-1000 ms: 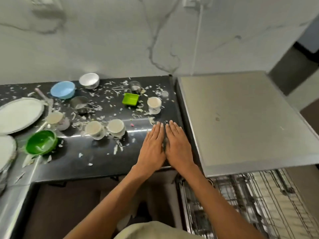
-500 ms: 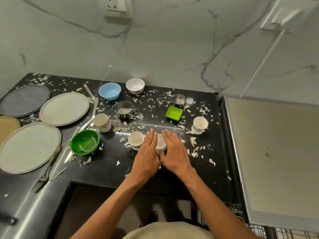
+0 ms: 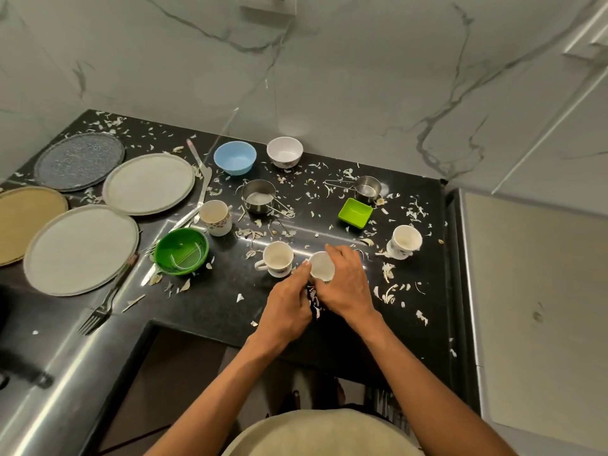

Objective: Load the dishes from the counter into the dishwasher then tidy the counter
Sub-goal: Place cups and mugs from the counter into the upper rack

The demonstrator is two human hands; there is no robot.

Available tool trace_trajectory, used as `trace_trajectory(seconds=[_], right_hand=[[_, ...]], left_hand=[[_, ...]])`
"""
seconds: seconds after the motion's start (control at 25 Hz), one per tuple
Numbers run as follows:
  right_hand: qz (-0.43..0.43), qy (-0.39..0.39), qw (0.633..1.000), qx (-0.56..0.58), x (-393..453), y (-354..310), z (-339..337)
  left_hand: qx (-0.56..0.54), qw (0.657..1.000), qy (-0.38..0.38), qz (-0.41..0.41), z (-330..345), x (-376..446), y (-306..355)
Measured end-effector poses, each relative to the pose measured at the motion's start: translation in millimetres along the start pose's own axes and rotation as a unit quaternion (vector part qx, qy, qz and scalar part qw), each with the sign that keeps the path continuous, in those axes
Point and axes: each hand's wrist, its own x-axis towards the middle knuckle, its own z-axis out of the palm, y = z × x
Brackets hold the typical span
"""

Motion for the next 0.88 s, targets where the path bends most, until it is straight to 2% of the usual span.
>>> trace_trajectory(seconds=[0.12,0.24,0.32,0.48,0.6,0.64,0.76,0.88], right_hand=[[0.086,0.018,0.993,0.073,-4,8,-8],[0.175,0.030,0.967,0.183,-17,18,-24],[0.230,0.038,0.936,0.263,-28,24,-37],[0.324,0.028,0.839,0.435,-53,29,-54],[0.338,0.024,0.815,0.470,-79,35,-57],[0.336,0.029,0.824,0.455,-87,36,-56],[0.303,0.075,0.914,0.260,-114,39,-58],[0.220,0.112,0.964,0.101,-151,34,-66]], left_hand=[[-0.060,0.998,0.004,0.018,2,-2,6],[-0.118,0.993,-0.011,0.000,9,-5,7],[-0.139,0.990,-0.011,-0.009,15,-7,10],[-0.210,0.976,-0.033,-0.044,24,-9,19],[-0.202,0.977,-0.060,-0.042,31,-12,32],[-0.192,0.978,-0.070,-0.043,35,-14,35],[-0.142,0.982,-0.118,-0.046,46,-24,43],[-0.124,0.977,-0.175,0.011,59,-38,59]])
